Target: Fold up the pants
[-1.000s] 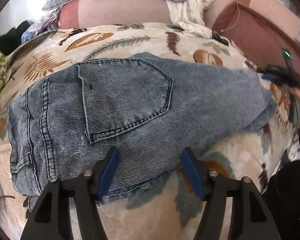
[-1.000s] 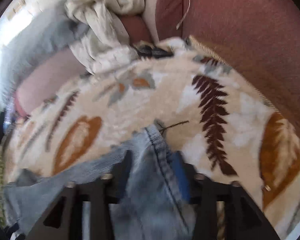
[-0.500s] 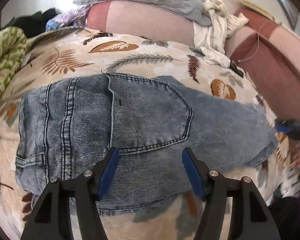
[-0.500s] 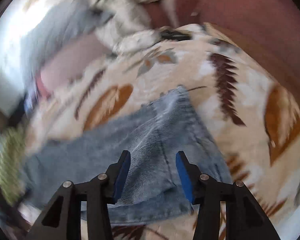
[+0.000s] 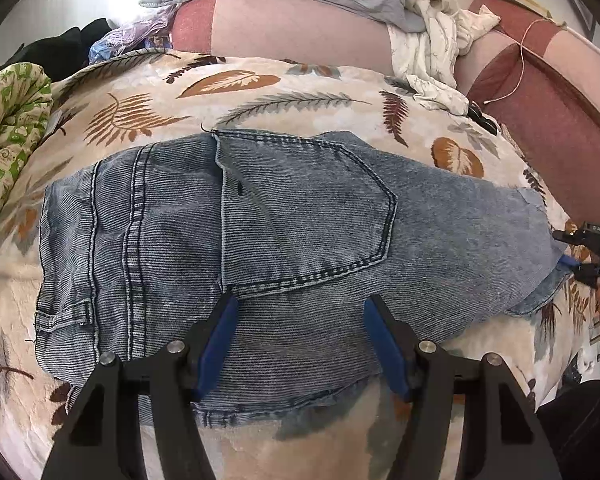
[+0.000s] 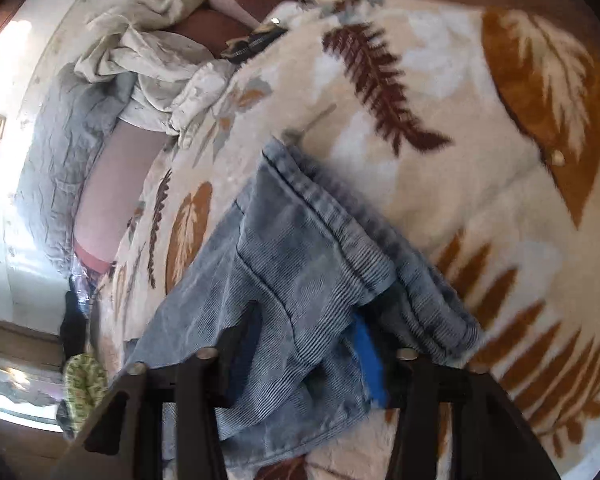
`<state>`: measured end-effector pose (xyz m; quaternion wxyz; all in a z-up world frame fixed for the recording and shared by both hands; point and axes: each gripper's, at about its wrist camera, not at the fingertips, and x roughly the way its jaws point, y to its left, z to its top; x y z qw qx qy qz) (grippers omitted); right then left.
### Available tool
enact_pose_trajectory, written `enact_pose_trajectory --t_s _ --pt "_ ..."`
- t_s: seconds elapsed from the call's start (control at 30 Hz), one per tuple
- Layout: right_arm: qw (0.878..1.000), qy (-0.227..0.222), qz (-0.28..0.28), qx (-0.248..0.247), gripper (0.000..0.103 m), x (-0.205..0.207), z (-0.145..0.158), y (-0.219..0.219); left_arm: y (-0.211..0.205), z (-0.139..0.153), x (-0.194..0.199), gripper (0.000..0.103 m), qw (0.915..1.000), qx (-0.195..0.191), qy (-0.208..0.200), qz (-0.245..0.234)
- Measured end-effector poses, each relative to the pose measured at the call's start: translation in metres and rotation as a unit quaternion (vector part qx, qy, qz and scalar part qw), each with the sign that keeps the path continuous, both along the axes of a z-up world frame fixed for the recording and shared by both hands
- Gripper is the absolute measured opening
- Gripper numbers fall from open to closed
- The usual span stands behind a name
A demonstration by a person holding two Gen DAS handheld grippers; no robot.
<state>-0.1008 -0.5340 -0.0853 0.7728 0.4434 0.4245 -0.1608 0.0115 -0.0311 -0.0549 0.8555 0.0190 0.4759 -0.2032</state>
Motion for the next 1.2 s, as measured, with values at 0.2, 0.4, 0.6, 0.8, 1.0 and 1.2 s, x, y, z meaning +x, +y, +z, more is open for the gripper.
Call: enact_pose_trajectory --t_s 0.2,0.4,0.6,0.8,1.0,1.2 --pt "0.996 0.012 0.002 -0.083 0.009 -0.014 0.017 0.012 0.003 -0.003 0.0 0.066 1.0 0.008 0.005 0.003" --pt "0.987 0.026 0.011 -0.156 0.009 -0.024 0.037 0.036 0.012 -0.004 0.0 0.066 0.9999 0.001 0.014 0.009" --pt "0.992 0.04 0.0 -0.123 0.018 -0.024 0.039 0.028 0.019 0.002 0.0 0.066 0.9995 -0.018 0.017 0.019" --pt "0.986 -0.028 0.051 -0.156 0.04 -0.007 0.077 0.077 0.009 0.018 -0.003 0.066 0.998 -0.061 -0.017 0.006" --pt "0.954 0.012 0.218 -0.204 0.044 0.059 0.055 0.17 -0.021 0.006 -0.004 0.066 0.9993 -0.023 -0.005 -0.03" --pt "0.909 0.067 0.33 -0.244 0.044 0.078 0.019 0.239 -0.022 -0.002 -0.009 0.066 0.9989 0.008 -0.004 -0.047"
